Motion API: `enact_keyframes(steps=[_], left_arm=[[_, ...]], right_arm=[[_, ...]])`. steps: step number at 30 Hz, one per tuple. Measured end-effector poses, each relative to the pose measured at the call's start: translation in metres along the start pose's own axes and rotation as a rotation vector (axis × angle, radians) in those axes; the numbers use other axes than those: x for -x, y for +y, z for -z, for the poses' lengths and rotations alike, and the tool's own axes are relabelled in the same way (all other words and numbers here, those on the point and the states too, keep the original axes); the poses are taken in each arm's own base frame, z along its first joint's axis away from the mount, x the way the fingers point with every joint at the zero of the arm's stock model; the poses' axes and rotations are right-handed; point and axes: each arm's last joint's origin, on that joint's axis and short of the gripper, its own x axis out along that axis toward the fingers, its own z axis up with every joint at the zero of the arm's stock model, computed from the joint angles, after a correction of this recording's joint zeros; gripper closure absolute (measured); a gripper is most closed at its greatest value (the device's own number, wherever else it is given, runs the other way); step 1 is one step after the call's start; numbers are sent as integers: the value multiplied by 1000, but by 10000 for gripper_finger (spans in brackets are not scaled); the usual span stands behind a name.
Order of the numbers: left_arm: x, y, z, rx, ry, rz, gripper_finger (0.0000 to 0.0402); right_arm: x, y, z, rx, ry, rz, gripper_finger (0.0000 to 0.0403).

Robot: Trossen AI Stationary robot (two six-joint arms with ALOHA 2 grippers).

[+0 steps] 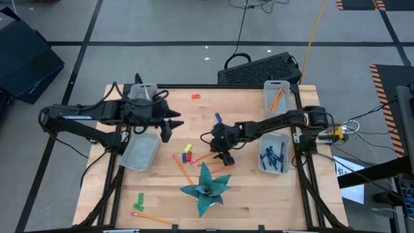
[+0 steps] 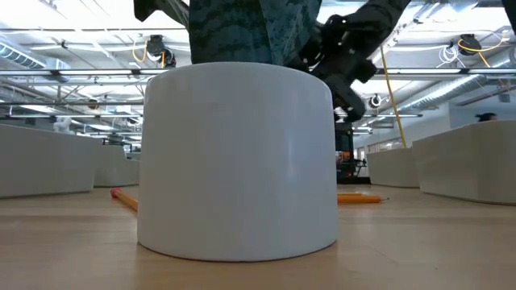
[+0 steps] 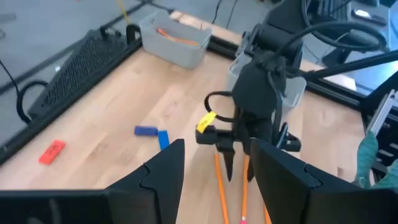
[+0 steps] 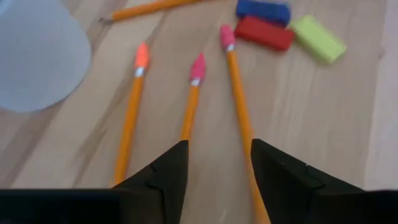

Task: Sort crayons/erasers/pens/pencils in bins
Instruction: Put the orange pencil into the top right gray bin

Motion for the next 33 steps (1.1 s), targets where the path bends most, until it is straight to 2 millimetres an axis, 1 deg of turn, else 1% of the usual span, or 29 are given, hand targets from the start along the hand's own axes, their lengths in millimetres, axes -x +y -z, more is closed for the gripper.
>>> enact_keyframes(steps=[4, 10, 13, 16, 19, 21, 22, 25, 28, 31, 33], left_arm=[[0, 0, 1, 22, 8, -2, 215], [0, 0, 0, 18, 0, -5, 215], [0, 0, 0, 13, -5, -6, 215], [0, 0, -1, 48, -11, -4, 215], [0, 0, -1, 65, -16, -1, 215], [0, 0, -1, 67, -16, -1, 215], [0, 0, -1, 75, -16, -1, 215], [0, 0, -1, 113, -16, -1, 215], [0, 0, -1, 128, -14, -2, 215], [0, 0, -1, 122, -15, -2, 215], [0, 0, -1, 110, -15, -2, 215]], right_arm=[[-12, -7, 2, 18, -29, 39, 247], [-33, -12, 16, 7, 13, 30, 267], [-37, -13, 19, -2, 22, 32, 288], [-39, -14, 22, -1, 43, 52, 324], [-38, -16, 24, 14, 58, 52, 370], [-38, -16, 25, 30, 70, 50, 389], [-38, -16, 26, 40, 78, 56, 390], [-37, -15, 26, 64, 102, 80, 377], [-30, -13, 22, 80, 103, 88, 375], [-14, -7, 15, 88, 99, 93, 387], [1, -4, 5, 88, 58, 107, 392]])
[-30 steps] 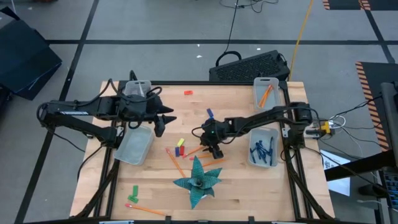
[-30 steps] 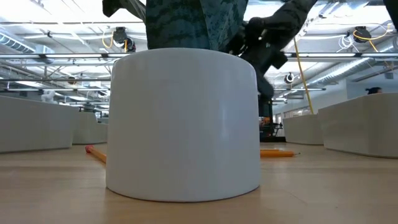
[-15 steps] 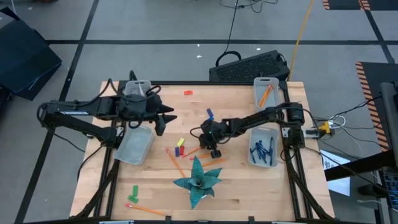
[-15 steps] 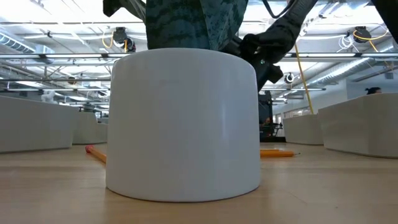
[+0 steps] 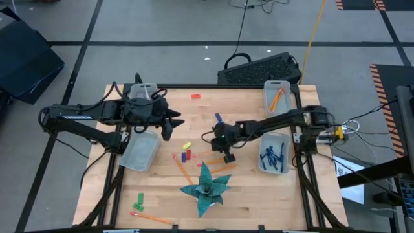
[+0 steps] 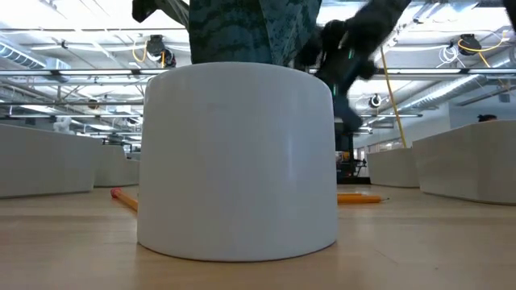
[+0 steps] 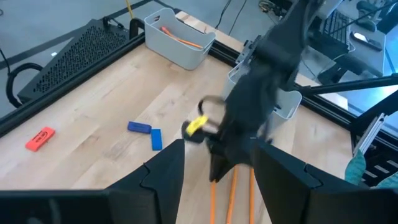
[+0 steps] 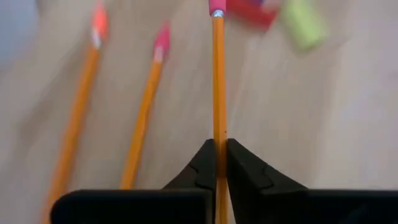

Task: Sort crayons/erasers/pens/pencils in bins
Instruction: Put the orange pencil into the top right gray bin

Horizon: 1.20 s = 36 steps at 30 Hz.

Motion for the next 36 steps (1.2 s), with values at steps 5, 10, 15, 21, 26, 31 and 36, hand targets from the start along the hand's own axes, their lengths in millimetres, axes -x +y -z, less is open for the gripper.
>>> enact_keyframes(steps=[5, 10, 15, 21, 26, 31, 36], left_arm=[[0, 0, 0, -5, -3, -5, 215], [0, 1, -2, -1, -26, -30, 215], [0, 0, -5, 17, -55, -20, 215], [1, -3, -12, -21, -127, 9, 215], [0, 0, -18, -43, -176, 7, 215], [0, 2, -18, -47, -163, -4, 215], [0, -1, -9, -77, -76, 45, 215]], right_arm=[[58, 3, -19, -110, -40, 106, 386], [131, 1, -20, -374, -70, 362, 386], [199, -1, 6, -810, -105, 638, 386], [258, 6, 64, -1418, -19, 891, 387], [280, 1, 93, -1670, -8, 1102, 387], [266, -20, 118, -1867, -125, 1159, 387], [244, -45, 152, -2107, -302, 1138, 387]])
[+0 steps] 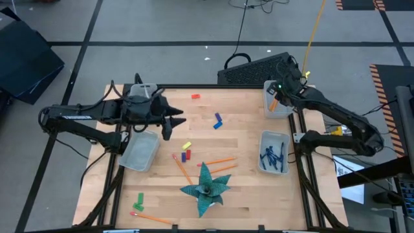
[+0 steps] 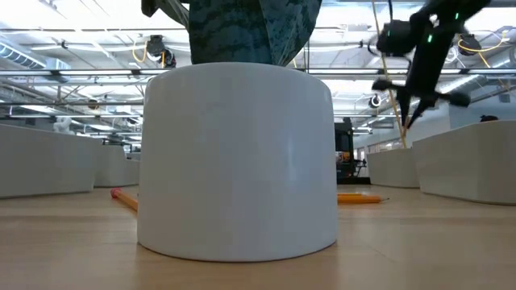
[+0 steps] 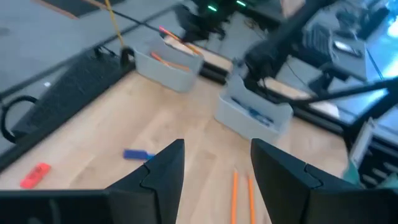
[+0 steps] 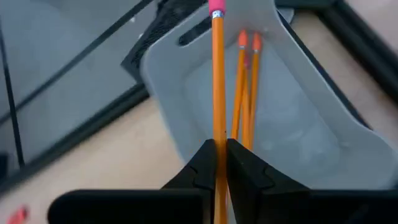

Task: Sort crayons/erasers/pens/pencils in bins
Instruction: Put the orange pencil into the top right gray bin

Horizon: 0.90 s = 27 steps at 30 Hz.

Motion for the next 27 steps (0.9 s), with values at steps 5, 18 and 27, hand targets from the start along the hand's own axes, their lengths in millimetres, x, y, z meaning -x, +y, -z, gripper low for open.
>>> enact_keyframes(steps=[5, 18, 27], left_arm=[[2, -5, 8, -23, 59, 10, 215], [13, -7, 9, -58, 74, 50, 215], [6, -1, 4, -94, 24, -22, 215]], right_arm=[[-42, -7, -6, -143, 85, 54, 386], [-27, 11, -2, 166, 9, -168, 274], [49, 42, 91, 1025, 18, -812, 279]])
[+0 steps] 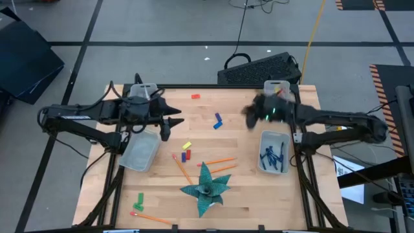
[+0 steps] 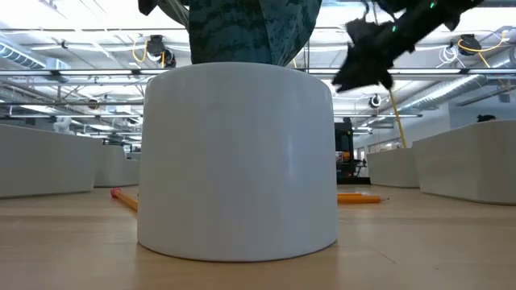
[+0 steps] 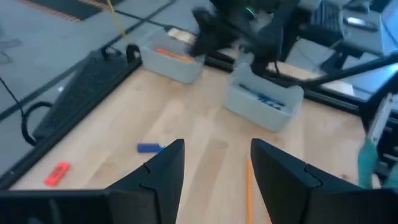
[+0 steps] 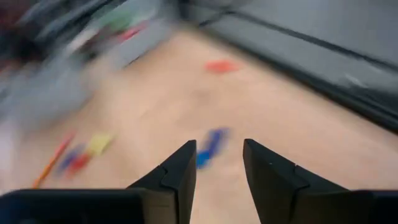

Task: Sort crayons/erasers/pens/pencils in bins
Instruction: Put the orange pencil into the top right gray bin

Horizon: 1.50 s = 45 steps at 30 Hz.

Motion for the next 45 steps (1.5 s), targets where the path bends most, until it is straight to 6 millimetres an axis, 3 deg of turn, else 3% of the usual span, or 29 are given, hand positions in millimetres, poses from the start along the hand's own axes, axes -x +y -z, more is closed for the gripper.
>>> enact_keyframes(steps=[3, 7, 11, 15, 22, 27, 35, 45], left_arm=[[1, 2, -4, 15, -36, -5, 215], [0, 1, -7, 42, -66, 3, 215], [0, 1, -9, 47, -87, 10, 215], [0, 1, -9, 47, -86, 9, 215], [0, 1, -9, 48, -86, 9, 215], [0, 1, -9, 48, -86, 9, 215], [0, 1, -9, 49, -85, 9, 215], [0, 1, -9, 49, -85, 9, 215]], right_arm=[[-1, 42, 19, 275, 46, -202, 277], [-10, 82, 52, 473, 122, -335, 270], [-32, 106, 83, 554, 194, -413, 259], [-60, 118, 106, 629, 230, -507, 253], [-104, 122, 139, 711, 205, -529, 257], [-123, 115, 159, 713, 269, -496, 259], [-128, 109, 165, 703, 326, -463, 268], [-127, 99, 173, 776, 441, -422, 344]])
